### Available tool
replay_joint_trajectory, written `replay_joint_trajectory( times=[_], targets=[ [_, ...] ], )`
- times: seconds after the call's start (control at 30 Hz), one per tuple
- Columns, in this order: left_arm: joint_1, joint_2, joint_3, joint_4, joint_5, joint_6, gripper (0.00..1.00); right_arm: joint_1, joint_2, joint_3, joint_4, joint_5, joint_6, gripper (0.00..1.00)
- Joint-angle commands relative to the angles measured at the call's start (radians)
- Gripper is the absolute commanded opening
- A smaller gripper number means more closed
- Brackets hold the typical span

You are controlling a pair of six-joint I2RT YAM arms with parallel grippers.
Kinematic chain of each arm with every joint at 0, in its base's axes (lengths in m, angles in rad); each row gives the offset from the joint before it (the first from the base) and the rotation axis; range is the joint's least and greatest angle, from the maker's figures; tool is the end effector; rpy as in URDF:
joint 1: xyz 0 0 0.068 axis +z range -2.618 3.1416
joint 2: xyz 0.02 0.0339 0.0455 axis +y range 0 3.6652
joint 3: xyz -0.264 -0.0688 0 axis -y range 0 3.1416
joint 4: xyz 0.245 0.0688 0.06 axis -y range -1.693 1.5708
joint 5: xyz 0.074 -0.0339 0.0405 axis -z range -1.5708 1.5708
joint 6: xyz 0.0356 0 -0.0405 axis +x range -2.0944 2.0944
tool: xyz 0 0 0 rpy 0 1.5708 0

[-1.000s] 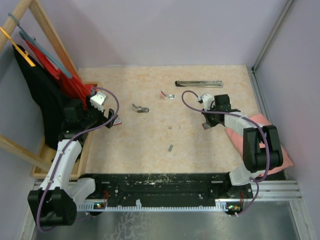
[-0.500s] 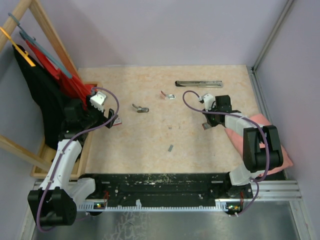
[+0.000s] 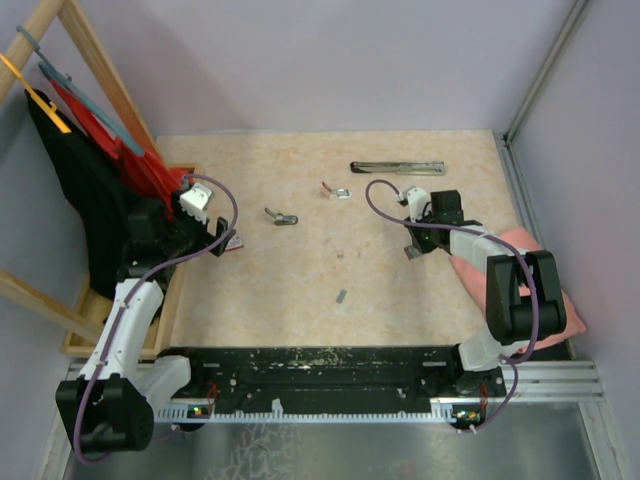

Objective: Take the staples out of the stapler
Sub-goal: Place the staple in the staple box.

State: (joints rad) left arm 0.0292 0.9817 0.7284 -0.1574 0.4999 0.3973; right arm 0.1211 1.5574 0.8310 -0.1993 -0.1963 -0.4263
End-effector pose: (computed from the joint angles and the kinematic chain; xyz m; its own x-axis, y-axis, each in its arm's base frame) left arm 0.2224 -0.0106 0.2877 -0.2079 0.3337 -0.9195 0.5359 0.8253 0.1783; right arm 0.3019 0.0437 0.1726 -0.6251 -0.4846 -0.6119 -0.5419 0.8337 -0.1067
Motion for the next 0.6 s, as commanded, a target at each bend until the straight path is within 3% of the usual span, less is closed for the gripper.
replay_joint_trajectory(
  times=[0.0, 0.57],
  targets=[
    [0.01, -0.001, 0.012, 0.005, 0.021, -0.003, 0.99, -0.006, 0.001, 0.021, 0.042, -0.042, 0.021, 0.17],
    [0.012, -0.001, 0.012, 0.007, 0.024, -0.002, 0.99, -0.005, 0.021, 0.026, 0.057, -0.026, 0.024, 0.22]
  ],
)
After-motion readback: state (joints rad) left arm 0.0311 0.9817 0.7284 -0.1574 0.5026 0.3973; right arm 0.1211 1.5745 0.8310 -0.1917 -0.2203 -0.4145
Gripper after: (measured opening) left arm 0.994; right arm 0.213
